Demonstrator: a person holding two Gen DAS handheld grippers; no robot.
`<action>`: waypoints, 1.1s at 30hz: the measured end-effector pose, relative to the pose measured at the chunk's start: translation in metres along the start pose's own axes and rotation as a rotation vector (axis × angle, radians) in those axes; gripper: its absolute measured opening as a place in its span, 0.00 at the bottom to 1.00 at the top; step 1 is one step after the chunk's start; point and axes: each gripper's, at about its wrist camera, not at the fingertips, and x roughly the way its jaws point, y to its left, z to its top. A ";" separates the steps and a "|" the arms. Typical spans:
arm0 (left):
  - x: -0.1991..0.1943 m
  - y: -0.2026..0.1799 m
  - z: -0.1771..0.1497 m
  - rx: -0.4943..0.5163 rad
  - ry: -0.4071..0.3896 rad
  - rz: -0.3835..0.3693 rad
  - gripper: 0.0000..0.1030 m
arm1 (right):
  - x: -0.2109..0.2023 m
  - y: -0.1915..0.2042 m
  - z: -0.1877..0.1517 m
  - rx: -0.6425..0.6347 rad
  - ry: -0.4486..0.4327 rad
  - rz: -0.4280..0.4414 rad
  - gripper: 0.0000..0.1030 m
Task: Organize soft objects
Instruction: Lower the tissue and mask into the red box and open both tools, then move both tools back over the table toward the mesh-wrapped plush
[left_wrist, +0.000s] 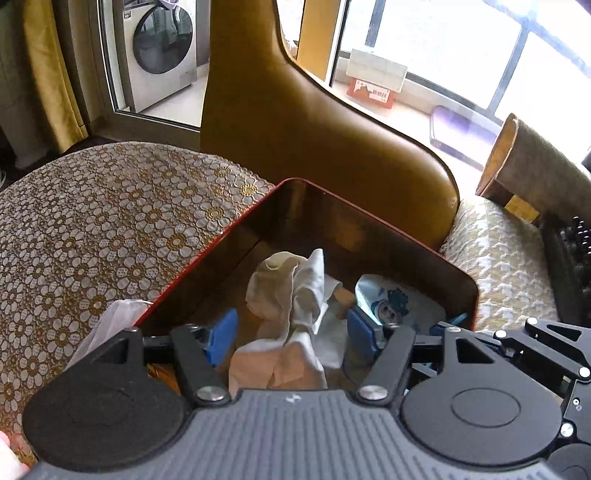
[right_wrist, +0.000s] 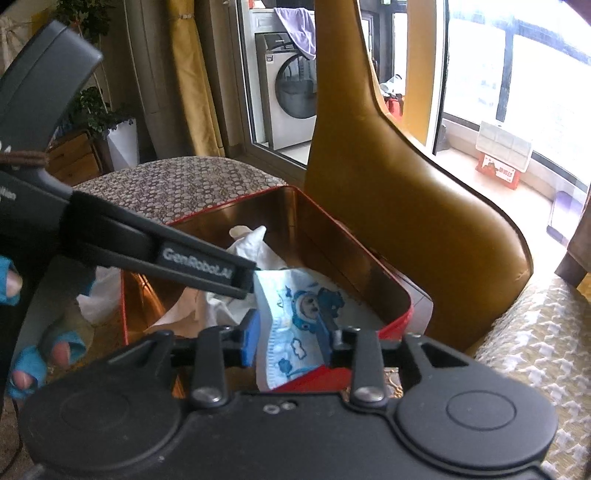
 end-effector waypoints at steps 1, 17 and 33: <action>-0.004 0.000 0.000 -0.001 -0.003 -0.004 0.64 | -0.003 0.001 -0.001 -0.002 -0.002 0.003 0.35; -0.118 0.017 -0.031 0.026 -0.156 -0.017 0.73 | -0.083 0.052 0.003 -0.035 -0.110 -0.009 0.69; -0.237 0.069 -0.109 -0.004 -0.279 -0.036 0.88 | -0.155 0.133 -0.017 -0.053 -0.178 0.046 0.92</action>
